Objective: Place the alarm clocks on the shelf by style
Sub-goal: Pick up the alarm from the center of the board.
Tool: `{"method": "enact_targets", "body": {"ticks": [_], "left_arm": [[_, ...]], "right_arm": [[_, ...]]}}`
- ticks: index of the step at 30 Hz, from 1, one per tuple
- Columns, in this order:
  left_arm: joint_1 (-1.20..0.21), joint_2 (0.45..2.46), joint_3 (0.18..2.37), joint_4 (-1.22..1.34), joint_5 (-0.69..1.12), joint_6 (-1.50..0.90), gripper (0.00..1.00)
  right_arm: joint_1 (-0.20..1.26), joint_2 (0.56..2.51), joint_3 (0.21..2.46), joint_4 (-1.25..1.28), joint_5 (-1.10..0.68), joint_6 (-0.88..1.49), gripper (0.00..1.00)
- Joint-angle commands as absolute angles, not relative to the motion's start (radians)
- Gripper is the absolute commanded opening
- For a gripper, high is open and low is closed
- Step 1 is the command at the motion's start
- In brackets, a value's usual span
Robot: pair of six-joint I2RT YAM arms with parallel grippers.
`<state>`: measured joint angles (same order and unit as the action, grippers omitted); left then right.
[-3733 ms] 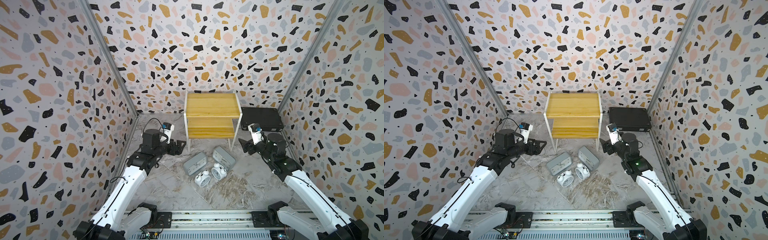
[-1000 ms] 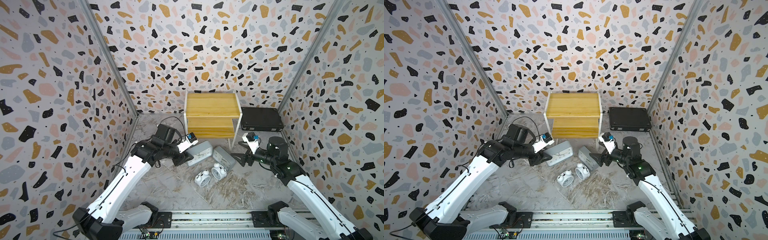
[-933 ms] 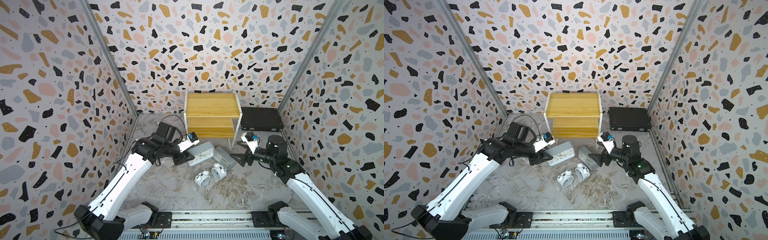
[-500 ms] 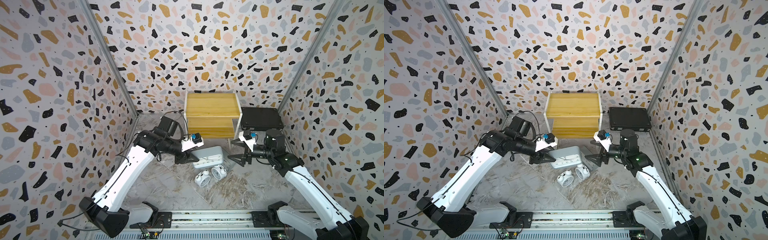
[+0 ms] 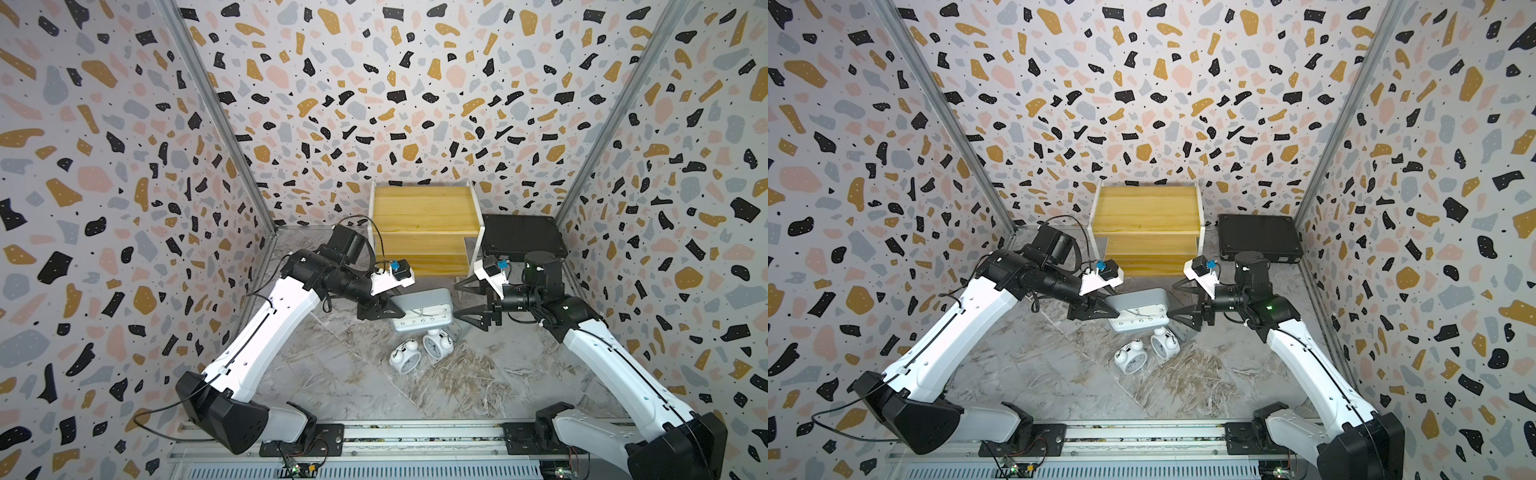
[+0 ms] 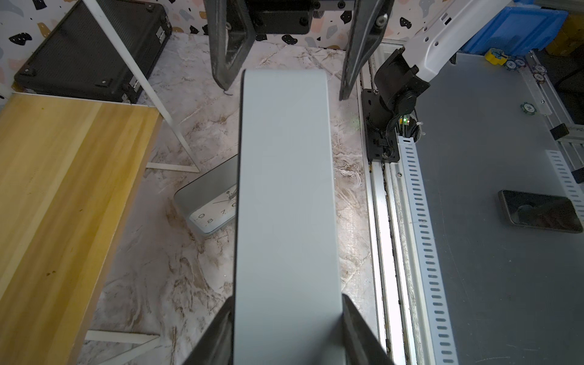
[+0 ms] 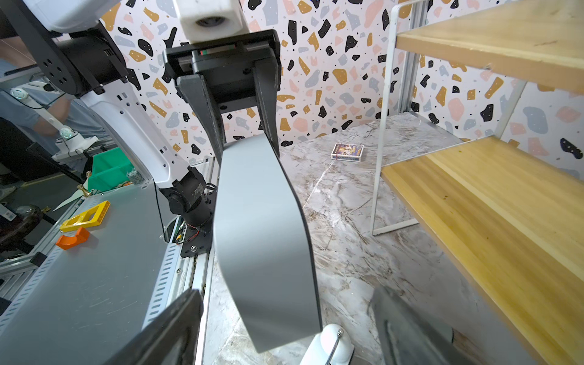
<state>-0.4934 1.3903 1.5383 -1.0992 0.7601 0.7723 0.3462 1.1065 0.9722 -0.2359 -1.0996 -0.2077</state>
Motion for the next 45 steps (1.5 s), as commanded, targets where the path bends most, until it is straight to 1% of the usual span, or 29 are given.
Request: {"method": "enact_targets", "body": {"ticks": [1, 10, 16, 17, 19, 23, 24, 25, 26, 28, 30, 32, 34, 37, 42, 45], "left_arm": [[-0.506, 1.387, 1.592, -1.078, 0.823, 0.787, 0.20], [-0.523, 1.407, 1.615, -1.084, 0.830, 0.784, 0.21], [-0.529, 1.416, 1.620, -1.081, 0.833, 0.778, 0.21], [-0.531, 1.419, 1.621, -1.081, 0.833, 0.776, 0.21], [-0.532, 1.422, 1.624, -1.078, 0.833, 0.769, 0.21], [-0.532, 1.421, 1.625, -1.053, 0.817, 0.738, 0.23], [-0.533, 1.420, 1.624, -1.039, 0.808, 0.722, 0.23], [-0.532, 1.417, 1.619, -1.023, 0.799, 0.706, 0.25], [-0.532, 1.413, 1.610, -1.000, 0.788, 0.688, 0.32], [-0.532, 1.397, 1.590, -0.950, 0.762, 0.647, 0.43], [-0.531, 1.374, 1.559, -0.903, 0.744, 0.632, 0.61], [-0.527, 1.343, 1.515, -0.836, 0.718, 0.595, 0.73], [-0.513, 1.303, 1.470, -0.760, 0.709, 0.550, 0.81], [-0.467, 1.251, 1.396, -0.648, 0.742, 0.472, 0.85], [-0.331, 1.178, 1.261, -0.417, 0.947, 0.271, 0.85], [-0.290, 1.141, 1.180, -0.263, 1.031, 0.167, 0.85]], "right_arm": [[0.348, 1.105, 1.020, -0.245, -1.139, -0.220, 0.89], [0.369, 1.136, 1.043, -0.254, -1.163, -0.225, 0.84], [0.385, 1.145, 1.051, -0.272, -1.161, -0.238, 0.82], [0.389, 1.146, 1.052, -0.273, -1.155, -0.238, 0.79], [0.394, 1.149, 1.055, -0.275, -1.153, -0.239, 0.68], [0.396, 1.148, 1.061, -0.271, -1.114, -0.231, 0.35], [0.396, 1.146, 1.062, -0.260, -1.093, -0.219, 0.30], [0.396, 1.144, 1.061, -0.249, -1.083, -0.209, 0.28], [0.396, 1.143, 1.061, -0.239, -1.078, -0.199, 0.27], [0.396, 1.138, 1.061, -0.207, -1.071, -0.162, 0.23], [0.396, 1.134, 1.067, -0.177, -1.071, -0.128, 0.21], [0.394, 1.133, 1.080, -0.166, -1.066, -0.105, 0.19], [0.393, 1.131, 1.098, -0.168, -1.064, -0.093, 0.18], [0.383, 1.124, 1.126, -0.170, -1.066, -0.075, 0.17], [0.362, 1.121, 1.180, -0.169, -1.084, -0.050, 0.17], [0.352, 1.127, 1.215, -0.168, -1.115, -0.040, 0.17]]}}
